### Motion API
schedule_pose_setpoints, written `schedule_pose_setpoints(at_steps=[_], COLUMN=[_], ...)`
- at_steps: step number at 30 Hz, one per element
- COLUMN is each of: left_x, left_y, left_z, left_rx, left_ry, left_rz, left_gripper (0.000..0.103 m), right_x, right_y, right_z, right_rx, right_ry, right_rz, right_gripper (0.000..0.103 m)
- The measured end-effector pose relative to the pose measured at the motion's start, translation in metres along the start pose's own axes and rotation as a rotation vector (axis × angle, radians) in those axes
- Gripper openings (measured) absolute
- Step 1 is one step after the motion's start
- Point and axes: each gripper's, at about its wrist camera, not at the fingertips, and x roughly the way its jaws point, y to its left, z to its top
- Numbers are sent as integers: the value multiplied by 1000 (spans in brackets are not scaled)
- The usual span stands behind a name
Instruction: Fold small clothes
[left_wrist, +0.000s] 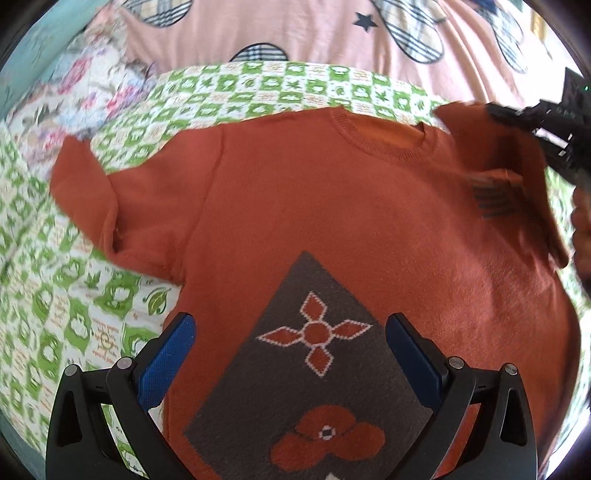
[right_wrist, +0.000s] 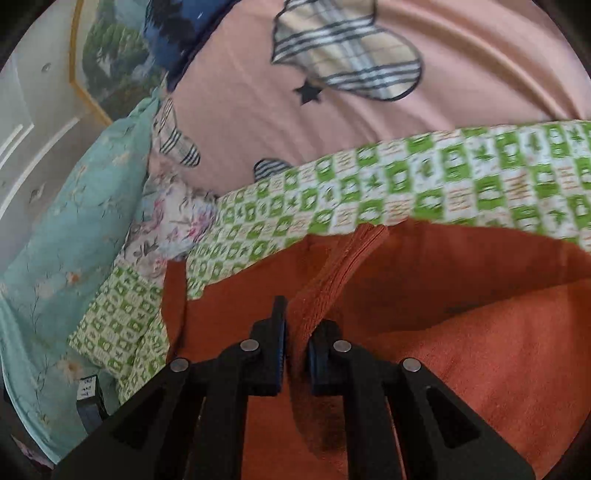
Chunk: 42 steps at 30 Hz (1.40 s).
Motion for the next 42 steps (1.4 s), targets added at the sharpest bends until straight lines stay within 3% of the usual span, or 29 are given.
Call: schedule_pose_setpoints(at_steps=[6,10,11,16,21,24,25,26,27,28,29,30,32,35,37,39,41,42], left_x=[0,4,5,25,80,95,98,100,103,106,107,103,76,48,58,76,89,92], left_y=[27,37,37,21,1,-4,-6,-8,-11,-12,-10,-6,8,40,61,68,65,60], left_z=[-2,3,5,28,61,82,89,94,97,100,101,100,96,83,76,73,74,74], left_rx=[-92,-141,-149,-172,-169,-153,-145,-137,-126,-119,-118,-123,-142,-196,-240,-267,-255,-233], left_ry=[7,20,24,50,117,86,73,63,66,78,83,80,-18,-140,-105,-28,19,20], left_rz=[-77,-149,-167,-313,-358,-354,-365,-379,-379,-370,-375,-396,-392,-322,-338,-385,-415,-412], left_gripper=[102,102,102,102,102,102,96,71,55,22,6,5,5,6,9,20,38,38], right_x=[79,87,81,28,-32,-63,-68,-74,-79,-83,-86,-91,-101,-120,-125,-124,-121,-119], right_y=[42,40,39,17,-10,-21,-22,-23,-24,-25,-25,-26,-29,-40,-51,-61,-71,-77], right_z=[-43,-62,-66,-79,-95,-103,-103,-105,-104,-102,-101,-99,-94,-89,-85,-81,-75,-72], right_rx=[-65,-46,-50,22,117,146,152,159,165,167,166,167,177,176,181,192,197,201], right_ry=[176,259,253,161,68,27,15,1,-14,-30,-40,-55,-84,-129,-131,-122,-114,-104], right_rz=[69,123,116,73,9,-23,-26,-29,-34,-39,-42,-50,-64,-107,-157,-207,-267,-295], right_gripper=[14,37,42,46,47,47,47,47,47,47,47,47,47,47,47,47,47,47])
